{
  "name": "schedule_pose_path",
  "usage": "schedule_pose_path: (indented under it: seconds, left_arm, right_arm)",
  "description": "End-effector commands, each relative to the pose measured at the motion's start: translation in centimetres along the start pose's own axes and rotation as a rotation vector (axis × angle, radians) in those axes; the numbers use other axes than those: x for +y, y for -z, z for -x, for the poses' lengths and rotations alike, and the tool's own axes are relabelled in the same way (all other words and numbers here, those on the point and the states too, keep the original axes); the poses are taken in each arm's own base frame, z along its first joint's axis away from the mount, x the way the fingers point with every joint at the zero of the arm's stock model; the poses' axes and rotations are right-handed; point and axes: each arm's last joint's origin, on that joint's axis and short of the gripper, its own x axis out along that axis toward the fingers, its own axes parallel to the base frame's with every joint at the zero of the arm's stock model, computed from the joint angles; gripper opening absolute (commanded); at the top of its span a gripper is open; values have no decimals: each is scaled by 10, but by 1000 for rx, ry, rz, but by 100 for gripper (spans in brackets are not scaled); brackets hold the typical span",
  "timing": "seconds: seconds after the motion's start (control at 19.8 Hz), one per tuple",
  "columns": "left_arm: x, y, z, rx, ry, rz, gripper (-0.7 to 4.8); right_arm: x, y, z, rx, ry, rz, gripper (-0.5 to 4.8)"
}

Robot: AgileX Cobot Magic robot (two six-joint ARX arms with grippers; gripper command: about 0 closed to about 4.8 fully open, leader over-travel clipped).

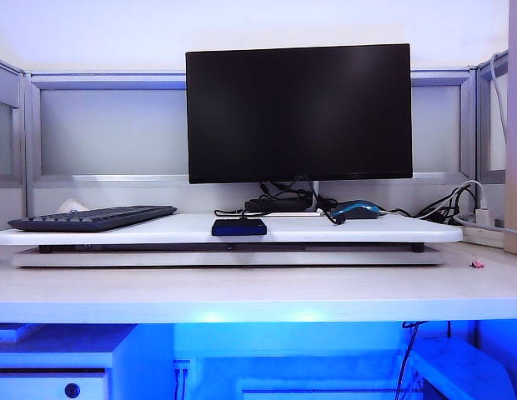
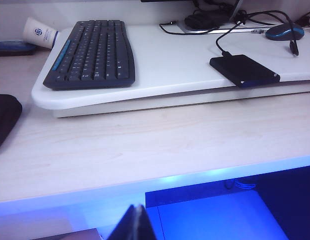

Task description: Unplug the data cable of the portable hard drive.

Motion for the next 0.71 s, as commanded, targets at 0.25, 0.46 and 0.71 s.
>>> schedule_pose_path:
  seconds: [0.25,0.46,0.71]
  left_arm:
    - [0,2,0,22,1,7,-6]
    - [0,2,0,21,1,6,-6]
    - [0,2,0,19,1,11,-6]
  right_arm:
    - [1,-3,0,-24,-11,-7,-5]
    - [0,-1,0,-3,-2,-6,-6]
    - [-2,7,1,65,36,-37,-5]
